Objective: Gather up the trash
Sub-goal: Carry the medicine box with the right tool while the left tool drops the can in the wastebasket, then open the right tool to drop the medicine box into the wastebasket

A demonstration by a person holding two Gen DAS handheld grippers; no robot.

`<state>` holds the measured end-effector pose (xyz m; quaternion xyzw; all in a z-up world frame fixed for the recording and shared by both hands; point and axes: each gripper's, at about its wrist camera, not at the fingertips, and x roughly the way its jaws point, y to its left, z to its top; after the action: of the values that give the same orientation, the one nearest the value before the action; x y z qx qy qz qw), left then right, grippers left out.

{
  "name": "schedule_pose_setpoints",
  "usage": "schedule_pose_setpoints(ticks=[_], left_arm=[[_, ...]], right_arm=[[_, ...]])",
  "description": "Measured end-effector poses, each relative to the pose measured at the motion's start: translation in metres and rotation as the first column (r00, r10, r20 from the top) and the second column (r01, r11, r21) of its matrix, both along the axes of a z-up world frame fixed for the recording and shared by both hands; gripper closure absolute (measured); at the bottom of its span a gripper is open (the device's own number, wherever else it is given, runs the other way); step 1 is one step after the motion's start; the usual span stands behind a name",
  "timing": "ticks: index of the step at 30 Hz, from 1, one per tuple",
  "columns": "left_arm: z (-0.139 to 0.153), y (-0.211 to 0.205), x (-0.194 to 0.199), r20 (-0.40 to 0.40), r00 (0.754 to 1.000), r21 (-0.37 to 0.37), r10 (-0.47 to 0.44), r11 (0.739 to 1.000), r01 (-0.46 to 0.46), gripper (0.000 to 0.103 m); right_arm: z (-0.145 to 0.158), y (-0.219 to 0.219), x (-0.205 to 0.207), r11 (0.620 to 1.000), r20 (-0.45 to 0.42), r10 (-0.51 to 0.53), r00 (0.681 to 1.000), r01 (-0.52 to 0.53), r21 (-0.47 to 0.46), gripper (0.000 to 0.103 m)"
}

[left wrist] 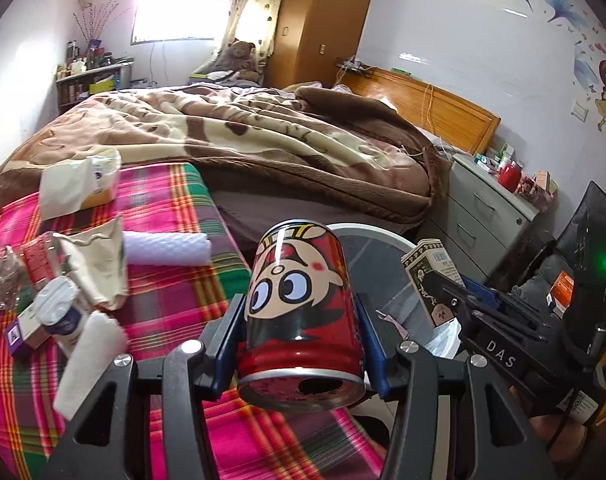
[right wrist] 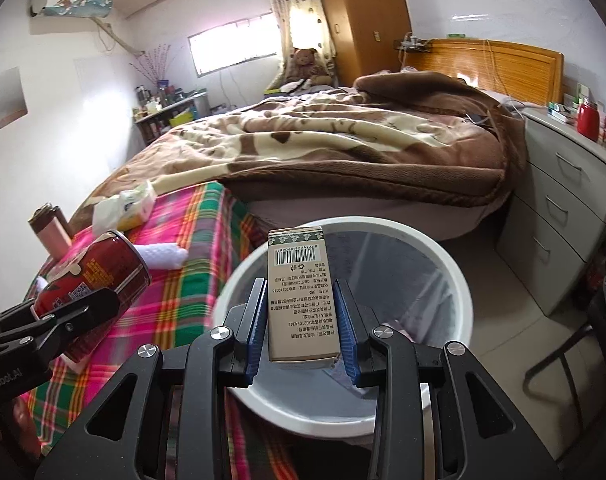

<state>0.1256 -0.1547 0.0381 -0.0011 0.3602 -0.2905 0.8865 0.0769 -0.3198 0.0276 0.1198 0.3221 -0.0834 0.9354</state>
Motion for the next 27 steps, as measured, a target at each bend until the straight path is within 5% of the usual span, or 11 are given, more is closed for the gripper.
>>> schedule_pose_setpoints(ticks=[22,27], left_arm=[[-0.025,-0.079,0.014,-0.062,0.99,0.061,-0.129,0.989,0.133,0.048],[-0.023,-0.074,0.015,-0.058,0.991,0.038,-0.123,0.991,0.125,0.033]], right_arm=[[-0.031,-0.048,0.009,0.996,-0.127,-0.093,0.987,0.094,0.001,0.069],[-0.03,-0.048,0.006,0.995,-0.136,-0.098,0.986,0.1,0.002,0.068]])
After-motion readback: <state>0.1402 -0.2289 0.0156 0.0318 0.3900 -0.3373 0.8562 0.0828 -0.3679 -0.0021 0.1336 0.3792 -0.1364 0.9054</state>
